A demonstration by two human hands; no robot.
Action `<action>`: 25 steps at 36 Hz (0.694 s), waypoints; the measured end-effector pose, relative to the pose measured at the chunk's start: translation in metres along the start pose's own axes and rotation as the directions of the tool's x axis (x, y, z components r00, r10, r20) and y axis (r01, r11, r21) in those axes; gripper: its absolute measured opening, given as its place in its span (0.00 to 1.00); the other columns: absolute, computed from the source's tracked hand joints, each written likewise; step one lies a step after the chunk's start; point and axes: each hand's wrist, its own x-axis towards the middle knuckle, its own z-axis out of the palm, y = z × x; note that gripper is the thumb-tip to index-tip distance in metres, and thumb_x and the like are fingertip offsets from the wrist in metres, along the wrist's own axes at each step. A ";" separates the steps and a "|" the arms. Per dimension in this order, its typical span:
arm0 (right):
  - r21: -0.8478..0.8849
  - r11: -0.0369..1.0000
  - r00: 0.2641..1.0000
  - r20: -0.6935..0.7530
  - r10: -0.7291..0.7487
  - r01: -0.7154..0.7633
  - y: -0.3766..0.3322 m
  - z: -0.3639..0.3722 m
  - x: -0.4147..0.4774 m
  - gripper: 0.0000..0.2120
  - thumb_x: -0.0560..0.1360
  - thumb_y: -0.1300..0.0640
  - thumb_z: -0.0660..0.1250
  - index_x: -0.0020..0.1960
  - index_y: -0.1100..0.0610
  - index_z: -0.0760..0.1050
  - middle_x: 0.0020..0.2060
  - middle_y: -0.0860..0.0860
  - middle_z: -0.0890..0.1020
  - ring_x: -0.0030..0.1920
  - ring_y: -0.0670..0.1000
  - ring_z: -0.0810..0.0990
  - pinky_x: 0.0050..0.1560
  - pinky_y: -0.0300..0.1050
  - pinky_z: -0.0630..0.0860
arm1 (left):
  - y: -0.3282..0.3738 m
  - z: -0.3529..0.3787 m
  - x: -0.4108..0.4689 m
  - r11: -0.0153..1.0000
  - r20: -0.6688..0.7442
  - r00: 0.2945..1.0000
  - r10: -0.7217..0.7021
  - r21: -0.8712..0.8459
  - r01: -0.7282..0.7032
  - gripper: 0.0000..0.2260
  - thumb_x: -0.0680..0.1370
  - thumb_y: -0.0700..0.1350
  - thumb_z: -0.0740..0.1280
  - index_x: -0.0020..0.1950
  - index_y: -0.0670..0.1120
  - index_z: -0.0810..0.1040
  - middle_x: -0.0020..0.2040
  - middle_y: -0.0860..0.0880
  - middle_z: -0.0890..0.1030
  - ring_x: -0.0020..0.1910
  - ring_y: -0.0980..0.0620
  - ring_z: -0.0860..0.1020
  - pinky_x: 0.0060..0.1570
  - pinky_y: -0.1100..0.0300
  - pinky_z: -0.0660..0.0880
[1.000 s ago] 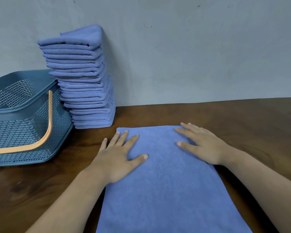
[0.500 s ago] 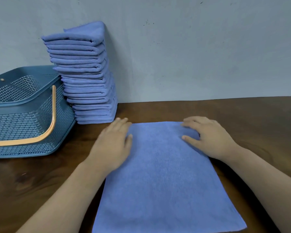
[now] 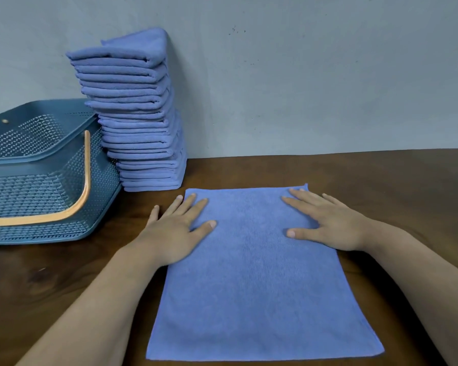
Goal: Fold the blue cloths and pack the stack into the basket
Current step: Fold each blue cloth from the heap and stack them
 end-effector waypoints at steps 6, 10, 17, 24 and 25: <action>0.006 1.000 0.995 -0.103 0.005 -0.004 -0.012 -0.002 -0.011 0.40 0.75 0.19 0.51 0.83 0.33 0.53 0.83 0.33 0.49 0.81 0.33 0.39 0.84 0.52 0.40 | 0.022 -0.006 -0.016 0.980 -0.134 0.989 0.068 0.195 -0.041 0.29 0.86 0.65 0.46 0.86 0.58 0.51 0.87 0.57 0.47 0.85 0.52 0.39 0.82 0.37 0.42; -0.053 0.999 0.990 -0.143 -0.007 -0.001 -0.053 0.001 -0.028 0.34 0.82 0.28 0.48 0.84 0.40 0.59 0.84 0.39 0.55 0.83 0.38 0.46 0.83 0.50 0.42 | 0.079 0.000 -0.042 0.971 -0.075 0.968 0.240 0.014 -0.240 0.26 0.88 0.59 0.49 0.86 0.56 0.54 0.86 0.59 0.50 0.85 0.57 0.44 0.83 0.45 0.44; -0.066 0.998 0.997 -0.076 -0.015 0.010 -0.106 0.045 -0.072 0.39 0.79 0.24 0.39 0.85 0.39 0.39 0.84 0.41 0.36 0.82 0.42 0.32 0.84 0.51 0.38 | 0.071 0.035 -0.088 0.968 -0.011 0.970 0.244 0.068 -0.242 0.30 0.85 0.69 0.44 0.85 0.65 0.40 0.85 0.63 0.37 0.82 0.60 0.33 0.83 0.48 0.36; -0.137 0.990 0.999 -0.023 -0.044 0.040 -0.112 0.035 -0.086 0.32 0.82 0.25 0.43 0.82 0.30 0.38 0.84 0.42 0.37 0.84 0.50 0.33 0.84 0.54 0.39 | 0.032 0.034 -0.133 0.993 -0.058 0.993 0.101 0.065 -0.098 0.30 0.83 0.71 0.43 0.84 0.67 0.39 0.84 0.62 0.34 0.82 0.61 0.32 0.83 0.49 0.36; -0.162 0.986 0.998 -0.034 -0.048 0.042 -0.117 0.034 -0.090 0.31 0.83 0.27 0.43 0.83 0.31 0.40 0.85 0.42 0.38 0.84 0.51 0.35 0.84 0.54 0.40 | 0.034 0.033 -0.137 0.993 -0.082 0.992 0.092 0.080 -0.085 0.30 0.84 0.70 0.44 0.85 0.65 0.41 0.85 0.60 0.36 0.83 0.61 0.34 0.83 0.49 0.36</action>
